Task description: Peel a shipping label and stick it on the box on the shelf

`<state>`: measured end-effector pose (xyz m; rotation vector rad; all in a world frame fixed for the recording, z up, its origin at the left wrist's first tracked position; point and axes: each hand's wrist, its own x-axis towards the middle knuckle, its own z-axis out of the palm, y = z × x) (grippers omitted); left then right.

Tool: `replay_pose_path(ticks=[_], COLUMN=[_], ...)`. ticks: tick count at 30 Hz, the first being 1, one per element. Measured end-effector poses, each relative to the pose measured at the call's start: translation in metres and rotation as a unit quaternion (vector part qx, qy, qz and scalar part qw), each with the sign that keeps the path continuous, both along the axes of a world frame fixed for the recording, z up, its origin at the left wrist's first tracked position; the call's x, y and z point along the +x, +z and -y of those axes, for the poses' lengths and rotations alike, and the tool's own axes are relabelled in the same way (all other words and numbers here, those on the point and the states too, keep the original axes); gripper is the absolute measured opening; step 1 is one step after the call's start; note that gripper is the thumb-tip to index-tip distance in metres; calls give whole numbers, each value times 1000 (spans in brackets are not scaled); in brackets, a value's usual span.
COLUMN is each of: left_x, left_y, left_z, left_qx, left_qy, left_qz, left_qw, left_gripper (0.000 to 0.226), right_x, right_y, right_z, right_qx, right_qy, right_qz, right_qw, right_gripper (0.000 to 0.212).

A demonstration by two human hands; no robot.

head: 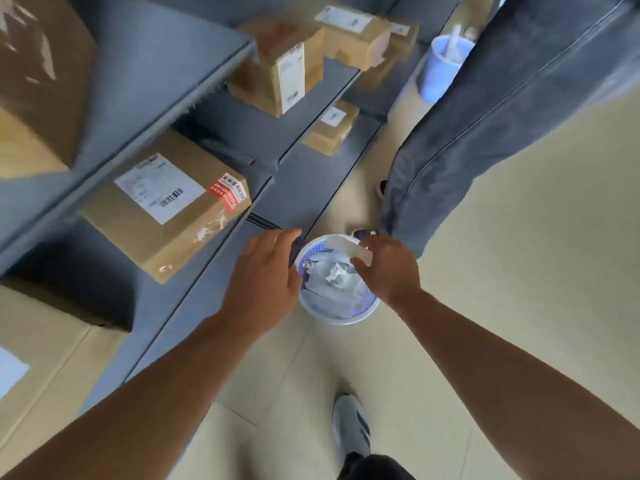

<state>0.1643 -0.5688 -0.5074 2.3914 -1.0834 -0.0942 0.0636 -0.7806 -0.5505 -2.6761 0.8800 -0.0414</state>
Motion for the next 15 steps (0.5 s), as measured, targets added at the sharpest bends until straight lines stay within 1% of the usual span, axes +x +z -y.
replay_pose_path(ticks=[3, 6, 9, 11, 15], left_x=[-6, -10, -9, -4, -3], left_y=[-55, -96, -120, -124, -106], left_z=[-8, -17, -27, -31, -34], left_qx=[12, 31, 45, 53, 63], left_qy=[-4, -4, 14, 17, 39], left_qz=[-14, -33, -49, -41, -38], left_qw=[1000, 999, 998, 998, 997], left_gripper=[57, 58, 59, 58, 57], right_x=[2, 5, 15, 21, 23], right_y=[-73, -131, -169, -175, -154], right_z=[2, 0, 0, 4, 5], right_qx=[14, 17, 47, 56, 24], right_qy=[-4, -5, 2, 1, -5], right_qz=[-55, -93, -88, -76, -40], right_qw=[998, 995, 995, 996, 999], right_gripper=[40, 44, 50, 56, 58])
